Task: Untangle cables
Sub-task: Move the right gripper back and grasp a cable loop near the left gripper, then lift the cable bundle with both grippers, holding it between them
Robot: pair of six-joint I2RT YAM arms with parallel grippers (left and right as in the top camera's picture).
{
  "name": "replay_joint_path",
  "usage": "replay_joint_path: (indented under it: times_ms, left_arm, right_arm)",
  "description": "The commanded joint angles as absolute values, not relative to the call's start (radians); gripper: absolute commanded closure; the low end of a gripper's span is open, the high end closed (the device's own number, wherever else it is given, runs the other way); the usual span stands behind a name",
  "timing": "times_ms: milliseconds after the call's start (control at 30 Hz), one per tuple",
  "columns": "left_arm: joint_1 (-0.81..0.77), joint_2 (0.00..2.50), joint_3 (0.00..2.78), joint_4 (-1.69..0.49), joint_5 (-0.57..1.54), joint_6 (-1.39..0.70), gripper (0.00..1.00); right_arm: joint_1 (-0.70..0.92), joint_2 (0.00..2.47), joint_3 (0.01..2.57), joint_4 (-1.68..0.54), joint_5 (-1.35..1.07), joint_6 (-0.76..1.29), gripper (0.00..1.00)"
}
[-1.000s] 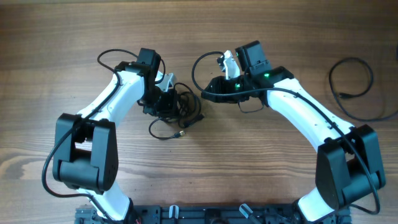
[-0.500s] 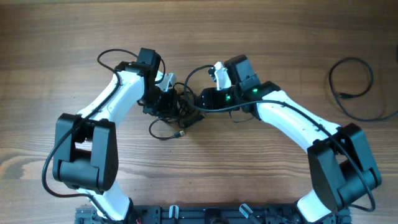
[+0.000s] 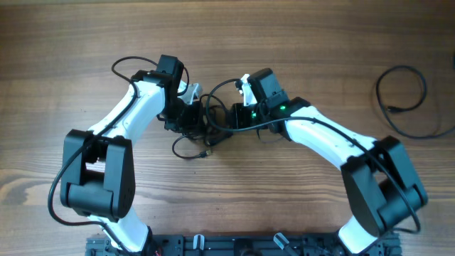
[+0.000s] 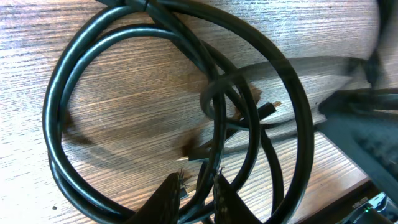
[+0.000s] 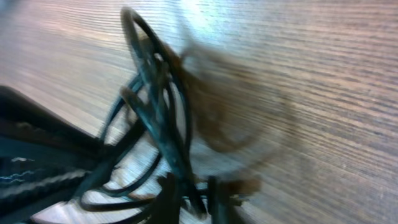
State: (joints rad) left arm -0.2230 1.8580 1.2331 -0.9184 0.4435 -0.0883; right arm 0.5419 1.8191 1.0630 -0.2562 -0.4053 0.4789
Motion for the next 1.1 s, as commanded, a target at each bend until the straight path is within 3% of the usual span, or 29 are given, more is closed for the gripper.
replay_joint_path:
  times_ms: [0,400,567,667,1067]
  left_arm:
    - [-0.226,1.84,1.221,-0.919,0.463,-0.093,0.79]
    - [-0.226,1.84,1.221,-0.919,0.455,-0.096,0.76]
    - [-0.216,1.828,1.254,-0.924,0.558,-0.099,0.7]
    - [-0.2,1.795,1.28,-0.897,0.772,0.013,0.56]
    - [-0.211,1.776,1.28,-0.783,0.842,0.135,0.48]
  right_arm:
    - [0.527,1.831,1.063,-0.256,-0.398,0.474,0.96]
    - [0.297,1.425,1.155,-0.36,-0.683,0.471,0.96]
    - [0.28,1.409,1.155,-0.361,-0.793,0.475,0.96]
    - [0.28,1.409,1.154,-0.36,-0.811,0.545,0.96]
    - [0.282,1.41,1.154,-0.284,-0.892,0.773,0.96]
